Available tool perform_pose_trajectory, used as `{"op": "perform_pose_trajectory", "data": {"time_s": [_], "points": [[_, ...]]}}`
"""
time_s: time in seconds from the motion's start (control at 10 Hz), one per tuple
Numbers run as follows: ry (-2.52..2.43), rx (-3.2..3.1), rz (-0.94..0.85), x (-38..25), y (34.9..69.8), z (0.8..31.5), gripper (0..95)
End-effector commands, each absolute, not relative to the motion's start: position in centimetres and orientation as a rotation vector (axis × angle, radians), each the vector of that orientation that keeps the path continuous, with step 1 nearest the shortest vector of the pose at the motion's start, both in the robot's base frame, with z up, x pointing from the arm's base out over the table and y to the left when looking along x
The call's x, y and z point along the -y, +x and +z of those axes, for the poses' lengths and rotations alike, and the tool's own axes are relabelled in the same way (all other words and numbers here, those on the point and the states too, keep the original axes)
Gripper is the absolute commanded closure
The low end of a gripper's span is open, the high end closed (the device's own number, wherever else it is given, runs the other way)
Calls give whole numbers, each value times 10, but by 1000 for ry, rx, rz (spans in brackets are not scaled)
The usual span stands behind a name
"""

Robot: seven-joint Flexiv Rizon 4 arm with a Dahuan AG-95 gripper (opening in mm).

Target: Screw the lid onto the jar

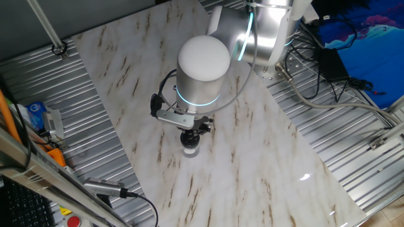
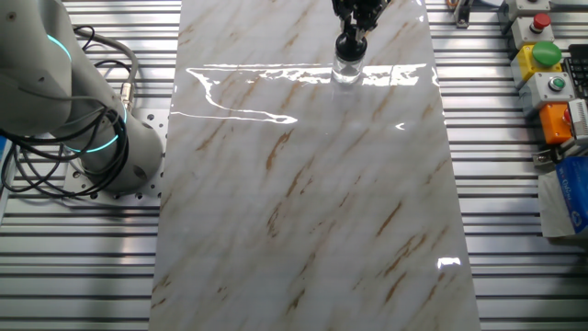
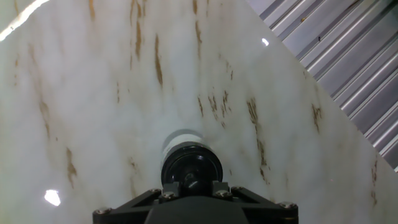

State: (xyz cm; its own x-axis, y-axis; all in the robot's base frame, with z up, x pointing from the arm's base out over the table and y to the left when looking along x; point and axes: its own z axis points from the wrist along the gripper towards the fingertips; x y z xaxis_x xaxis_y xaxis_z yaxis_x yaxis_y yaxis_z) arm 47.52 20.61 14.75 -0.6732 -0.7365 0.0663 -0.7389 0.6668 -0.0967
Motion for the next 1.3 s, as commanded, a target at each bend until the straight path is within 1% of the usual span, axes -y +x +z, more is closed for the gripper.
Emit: {"op": "perform_pose_trajectory", "data": {"time_s": [0.1, 0.5, 0.6, 0.9, 1.3], "points": [[1259, 2850, 180, -206, 476, 146, 950], [1277, 2853, 166, -206, 477, 146, 950], [1297, 2853, 148, -206, 477, 146, 570], [1371, 2850, 148, -207, 477, 146, 0], [1428, 2845, 139, -207, 478, 146, 0]]}}
